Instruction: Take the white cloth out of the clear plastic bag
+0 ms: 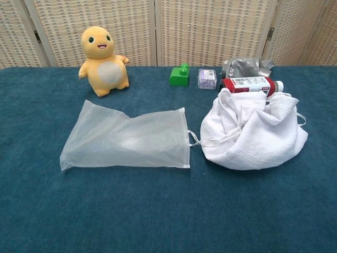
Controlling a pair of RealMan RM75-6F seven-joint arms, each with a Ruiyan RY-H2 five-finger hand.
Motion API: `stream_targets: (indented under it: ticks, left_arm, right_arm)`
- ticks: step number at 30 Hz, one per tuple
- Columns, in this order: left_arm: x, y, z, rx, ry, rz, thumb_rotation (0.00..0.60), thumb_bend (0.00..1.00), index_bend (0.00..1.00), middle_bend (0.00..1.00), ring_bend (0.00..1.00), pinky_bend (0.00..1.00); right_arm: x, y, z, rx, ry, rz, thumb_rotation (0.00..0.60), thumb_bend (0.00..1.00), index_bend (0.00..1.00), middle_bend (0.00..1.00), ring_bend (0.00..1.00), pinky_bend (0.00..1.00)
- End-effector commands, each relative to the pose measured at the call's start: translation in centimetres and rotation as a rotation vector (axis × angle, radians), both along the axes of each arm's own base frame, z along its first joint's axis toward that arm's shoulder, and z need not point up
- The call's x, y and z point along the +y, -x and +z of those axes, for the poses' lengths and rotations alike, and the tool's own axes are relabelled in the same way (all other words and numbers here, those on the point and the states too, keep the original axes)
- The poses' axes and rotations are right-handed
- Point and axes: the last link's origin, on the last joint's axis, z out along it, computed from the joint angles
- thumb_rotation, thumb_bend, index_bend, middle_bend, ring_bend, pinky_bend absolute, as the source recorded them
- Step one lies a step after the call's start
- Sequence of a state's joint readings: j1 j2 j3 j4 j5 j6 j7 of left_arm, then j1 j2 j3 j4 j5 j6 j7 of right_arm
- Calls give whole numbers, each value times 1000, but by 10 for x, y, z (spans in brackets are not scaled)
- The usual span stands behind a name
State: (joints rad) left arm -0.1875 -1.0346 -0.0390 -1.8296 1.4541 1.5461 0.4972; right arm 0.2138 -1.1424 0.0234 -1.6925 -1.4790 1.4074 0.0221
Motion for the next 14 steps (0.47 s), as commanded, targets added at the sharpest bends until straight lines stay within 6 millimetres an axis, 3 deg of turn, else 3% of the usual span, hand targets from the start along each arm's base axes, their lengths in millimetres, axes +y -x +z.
stream_targets:
  ticks: [1, 14]
  left_arm:
    - [-5, 4, -1, -7, 6, 11, 600, 90, 207, 349, 395, 521]
    - [-11, 8, -18, -20, 41, 14, 600, 90, 207, 349, 395, 521]
  right_arm:
    - [5, 5, 0, -3, 0, -12, 600, 0, 156, 232, 127, 283]
    - [21, 12, 12, -18, 30, -19, 600, 0, 157, 232, 127, 284]
